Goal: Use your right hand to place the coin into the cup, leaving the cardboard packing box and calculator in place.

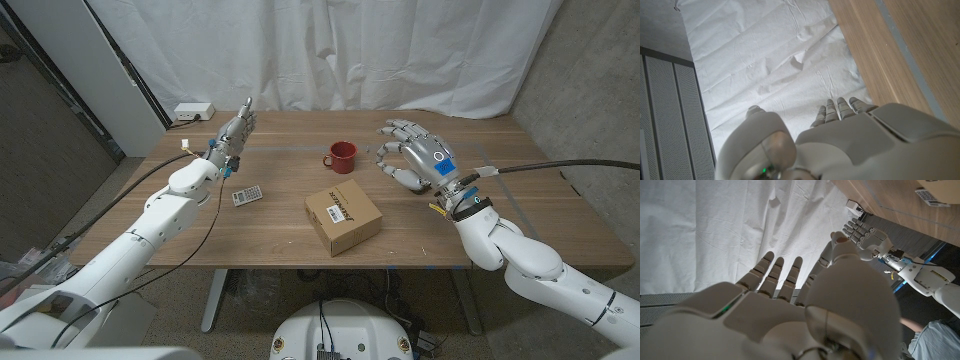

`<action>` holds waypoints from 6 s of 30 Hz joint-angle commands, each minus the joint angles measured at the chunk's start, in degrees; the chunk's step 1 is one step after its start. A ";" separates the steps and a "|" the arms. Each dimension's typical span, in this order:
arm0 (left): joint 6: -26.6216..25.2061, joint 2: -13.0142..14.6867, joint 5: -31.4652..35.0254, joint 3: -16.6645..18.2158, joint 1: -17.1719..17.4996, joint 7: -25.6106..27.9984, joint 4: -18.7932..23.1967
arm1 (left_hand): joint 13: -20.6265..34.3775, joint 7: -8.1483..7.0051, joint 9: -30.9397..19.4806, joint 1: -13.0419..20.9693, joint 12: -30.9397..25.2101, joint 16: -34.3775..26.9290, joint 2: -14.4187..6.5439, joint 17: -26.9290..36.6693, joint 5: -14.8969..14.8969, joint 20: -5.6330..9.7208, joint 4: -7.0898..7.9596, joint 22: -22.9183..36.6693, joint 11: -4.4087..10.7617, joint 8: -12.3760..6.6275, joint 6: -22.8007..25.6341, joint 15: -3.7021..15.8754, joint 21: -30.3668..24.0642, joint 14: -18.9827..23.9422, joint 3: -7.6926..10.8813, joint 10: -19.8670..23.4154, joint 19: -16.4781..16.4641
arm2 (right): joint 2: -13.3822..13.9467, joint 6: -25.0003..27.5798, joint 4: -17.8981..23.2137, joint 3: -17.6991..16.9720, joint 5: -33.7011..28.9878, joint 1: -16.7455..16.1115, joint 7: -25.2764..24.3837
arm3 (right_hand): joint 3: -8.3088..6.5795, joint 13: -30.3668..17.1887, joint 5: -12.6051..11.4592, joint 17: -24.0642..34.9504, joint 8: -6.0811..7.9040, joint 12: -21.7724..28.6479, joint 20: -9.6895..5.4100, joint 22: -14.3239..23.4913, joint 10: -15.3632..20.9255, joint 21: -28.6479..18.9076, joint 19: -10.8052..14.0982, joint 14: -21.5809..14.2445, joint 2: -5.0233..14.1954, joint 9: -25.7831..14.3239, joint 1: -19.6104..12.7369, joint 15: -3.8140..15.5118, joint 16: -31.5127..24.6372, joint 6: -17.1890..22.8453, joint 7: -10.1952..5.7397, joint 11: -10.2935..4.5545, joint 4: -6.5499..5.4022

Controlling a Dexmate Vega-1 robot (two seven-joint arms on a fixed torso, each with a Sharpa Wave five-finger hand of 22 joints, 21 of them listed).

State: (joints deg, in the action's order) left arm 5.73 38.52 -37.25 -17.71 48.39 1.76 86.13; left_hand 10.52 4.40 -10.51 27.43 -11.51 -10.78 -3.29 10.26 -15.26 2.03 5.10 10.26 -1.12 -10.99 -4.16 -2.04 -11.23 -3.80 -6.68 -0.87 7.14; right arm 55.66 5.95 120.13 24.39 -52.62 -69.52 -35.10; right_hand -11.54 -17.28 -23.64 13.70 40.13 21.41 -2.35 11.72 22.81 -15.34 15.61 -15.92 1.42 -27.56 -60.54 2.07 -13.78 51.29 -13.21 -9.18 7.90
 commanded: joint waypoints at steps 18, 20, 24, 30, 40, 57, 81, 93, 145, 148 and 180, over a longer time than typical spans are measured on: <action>0.47 1.07 -1.31 1.30 1.78 -0.55 0.11 | 0.28 -0.15 -0.24 0.25 -0.17 -0.03 -0.42 0.24 0.16 0.34 -0.04 0.22 -0.11 -0.28 -0.14 0.14 -0.32 -0.19 -0.69 0.04 0.51 | -3.41 2.47 2.78 0.70 -0.49 7.11 14.64 | 0.02 0.02 0.28 0.31 0.41 -0.12 -2.35 0.19 -0.05 0.09 0.01 0.01 0.08 -0.31 -0.49 2.46 0.04 0.13 -0.10 0.51 -0.23; 0.53 1.21 -1.26 1.39 1.87 -0.51 0.30 | 0.28 -0.15 -0.24 0.26 -0.17 -0.03 -0.43 0.24 0.16 0.30 -0.04 0.22 -0.16 -0.28 -0.16 0.13 -0.31 -0.19 -0.70 0.03 0.54 | -3.69 2.60 2.84 0.94 -0.66 7.56 15.22 | 0.02 0.02 0.29 0.31 0.41 -0.16 -2.32 0.19 -0.13 0.10 -0.03 0.07 0.09 -0.32 -0.50 2.42 0.06 0.12 -0.10 0.52 -0.23; 0.80 1.43 -1.24 1.62 2.20 -0.45 0.72 | 0.28 -0.18 -0.24 0.28 -0.16 -0.03 -0.45 0.24 0.17 0.32 -0.05 0.22 -0.15 -0.28 -0.16 0.11 -0.33 -0.18 -0.73 0.02 0.50 | -4.33 2.77 2.85 1.29 -0.58 8.39 16.15 | 0.02 0.03 0.30 0.31 0.42 -0.16 -2.36 0.19 -0.13 0.09 0.01 0.11 0.10 -0.33 -0.50 2.41 0.08 0.11 -0.10 0.58 -0.24; 1.15 1.68 -1.34 1.94 2.79 -0.44 1.16 | 0.28 -0.09 -0.24 0.32 -0.15 -0.02 -0.48 0.24 0.18 0.30 -0.06 0.22 -0.14 -0.30 -0.10 0.14 -0.35 -0.19 -0.78 0.01 0.48 | -4.66 3.28 3.30 1.70 0.34 10.18 20.49 | 0.02 0.03 0.30 0.31 0.41 -0.16 -2.37 0.19 -0.13 0.09 0.01 0.12 0.10 -0.33 -0.50 2.41 0.09 0.10 -0.10 0.57 -0.24; 1.62 1.75 -1.74 2.22 3.43 -0.83 0.90 | 0.28 -0.11 -0.24 0.38 -0.23 -0.26 -0.52 0.23 0.20 0.22 -0.07 0.22 -0.09 -0.35 0.05 -0.12 -0.38 0.46 -0.89 0.23 0.43 | -6.00 3.48 2.56 2.81 1.73 13.44 24.75 | 1.31 0.36 1.16 0.30 1.24 -0.36 -2.21 0.10 -0.03 0.19 -0.09 0.48 0.86 -0.86 2.84 2.39 0.34 -0.14 0.56 0.68 -2.28; 2.20 2.36 -2.45 3.27 5.22 -0.59 1.24 | 0.28 -0.14 -0.24 0.44 -0.22 -0.14 -0.56 0.23 0.22 0.25 -0.09 0.22 -0.10 -0.33 0.03 -0.08 -0.38 0.33 -1.03 0.24 0.46 | -10.29 1.29 -3.70 7.62 0.50 21.03 24.54 | 1.58 0.76 1.73 0.28 1.77 -0.56 -2.15 -0.04 0.19 0.33 -0.14 0.47 1.28 -1.09 3.03 2.41 0.51 -0.61 0.49 0.68 -2.38; 2.43 2.86 -2.53 4.35 5.86 0.17 2.06 | 0.28 -0.08 -0.24 0.51 -0.19 -0.08 -0.61 0.23 0.25 0.19 -0.10 0.22 -0.05 -0.30 -0.01 -0.07 -0.36 0.26 -1.26 0.21 0.60 | -13.62 -2.28 -13.31 12.95 1.11 30.55 24.67 | 1.89 1.28 2.43 0.17 2.32 -0.79 -2.12 -0.20 0.57 0.46 -0.01 0.22 1.65 -0.99 3.09 2.46 0.68 -1.03 0.48 0.80 -2.32; 2.65 2.96 -2.26 4.69 6.30 0.91 2.79 | 0.28 -0.13 -0.24 0.55 -0.19 -0.08 -0.64 0.24 0.26 0.23 -0.10 0.22 -0.11 -0.30 0.01 -0.04 -0.36 0.29 -1.37 0.22 0.62 | -14.33 -4.92 -17.16 15.20 1.74 34.69 25.86 | 2.04 1.51 2.72 0.11 2.58 -0.87 -2.08 -0.25 0.78 0.53 0.02 -0.02 1.74 -0.90 3.12 2.59 0.72 -1.14 0.48 0.69 -2.26; 3.53 3.20 -3.17 5.25 6.11 -1.16 0.16 | 0.28 -0.29 -0.24 0.77 -0.16 -0.05 -0.80 0.24 0.29 0.14 -0.13 0.22 0.22 -0.28 -0.03 0.03 -0.39 0.32 -1.92 0.23 0.66 | -22.20 -0.58 -30.98 25.58 3.31 47.16 37.51 | 2.85 2.10 3.80 -0.07 3.90 -2.79 -2.66 -0.41 -2.64 1.78 -1.98 2.99 2.45 -0.28 3.33 2.14 2.20 -2.08 0.49 1.05 -2.04; 3.69 3.20 -3.20 5.33 6.17 -1.17 0.10 | 0.28 -0.27 -0.24 0.78 -0.18 -0.05 -0.81 0.25 0.29 0.15 -0.13 0.22 0.15 -0.31 0.04 0.06 -0.39 0.31 -1.95 0.29 0.65 | -22.60 -0.07 -31.27 25.89 4.40 47.69 39.53 | 2.88 2.12 3.84 -0.07 3.98 -2.98 -2.62 -0.41 -3.09 1.87 -2.16 3.32 2.52 -0.23 3.32 2.05 2.29 -2.14 0.49 1.28 -2.02; 3.43 3.29 -3.44 5.30 5.64 -1.58 -1.02 | 0.28 -0.13 -0.25 0.92 -0.18 -0.03 -0.94 0.24 0.30 0.08 -0.15 0.22 0.06 -0.31 0.11 0.09 -0.42 0.29 -2.24 0.33 0.66 | -24.63 3.80 -37.82 29.45 11.23 52.02 48.09 | 3.04 2.15 4.10 -0.06 4.53 -2.97 -2.48 -0.44 -2.95 2.09 -2.46 3.78 2.92 0.10 3.08 1.64 2.18 -2.46 0.49 1.89 -1.77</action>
State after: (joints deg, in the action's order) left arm 9.35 41.86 -40.55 -12.41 54.42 0.41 85.80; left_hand 10.52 4.40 -10.51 28.08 -11.51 -10.78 -3.95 10.26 -15.04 2.03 5.12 10.26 -1.12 -10.99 -4.16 -2.25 -11.23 -3.59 -8.50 -0.87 7.13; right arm 31.86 8.78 84.65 52.54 -43.78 -19.02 10.73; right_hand -8.62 -15.15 -19.64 13.59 44.11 18.36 -2.04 11.20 19.35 -13.33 13.43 -12.23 3.71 -27.23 -57.39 2.08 -11.45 48.70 -12.49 -7.58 6.08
